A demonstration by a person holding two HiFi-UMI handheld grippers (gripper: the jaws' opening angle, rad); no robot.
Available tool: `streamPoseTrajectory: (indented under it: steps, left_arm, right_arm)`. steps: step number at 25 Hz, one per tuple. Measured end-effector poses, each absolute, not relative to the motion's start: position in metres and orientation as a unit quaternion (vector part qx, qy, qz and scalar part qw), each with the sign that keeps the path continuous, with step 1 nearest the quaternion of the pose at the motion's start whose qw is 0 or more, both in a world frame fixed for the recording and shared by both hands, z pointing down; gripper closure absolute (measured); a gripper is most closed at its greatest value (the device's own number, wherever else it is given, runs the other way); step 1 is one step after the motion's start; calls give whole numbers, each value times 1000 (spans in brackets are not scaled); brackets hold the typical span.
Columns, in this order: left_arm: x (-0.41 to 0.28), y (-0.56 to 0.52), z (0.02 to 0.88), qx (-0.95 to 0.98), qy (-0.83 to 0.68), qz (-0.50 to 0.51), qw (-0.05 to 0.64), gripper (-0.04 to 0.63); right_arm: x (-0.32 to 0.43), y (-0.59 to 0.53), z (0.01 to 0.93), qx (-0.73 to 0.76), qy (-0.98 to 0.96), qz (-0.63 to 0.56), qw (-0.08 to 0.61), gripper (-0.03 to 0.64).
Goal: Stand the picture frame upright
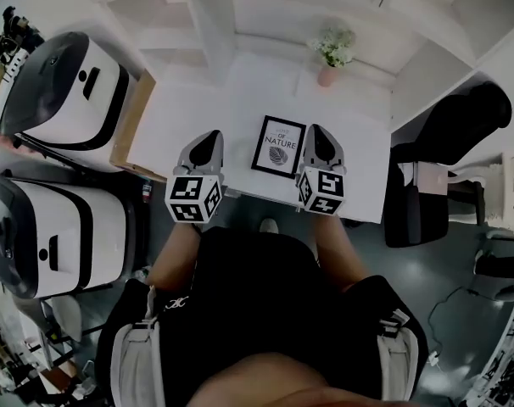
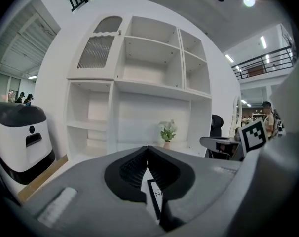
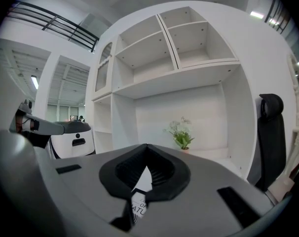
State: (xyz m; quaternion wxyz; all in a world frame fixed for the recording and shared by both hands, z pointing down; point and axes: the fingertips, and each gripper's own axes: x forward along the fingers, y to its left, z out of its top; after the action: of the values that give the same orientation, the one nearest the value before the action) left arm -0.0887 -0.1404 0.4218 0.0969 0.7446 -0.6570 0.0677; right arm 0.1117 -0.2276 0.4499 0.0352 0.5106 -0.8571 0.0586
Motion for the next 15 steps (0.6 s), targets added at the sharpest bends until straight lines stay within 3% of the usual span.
streamPoseTrajectory:
  steps: [14, 15]
  left_arm:
    - [-105, -230, 441, 824, -548, 80, 119, 574]
    - [-102, -235, 442, 835, -530, 81, 122, 476]
  right_arm:
    - [119, -271, 466, 578, -810, 85, 44, 612]
    - [119, -273, 466, 574, -813, 91, 41, 567]
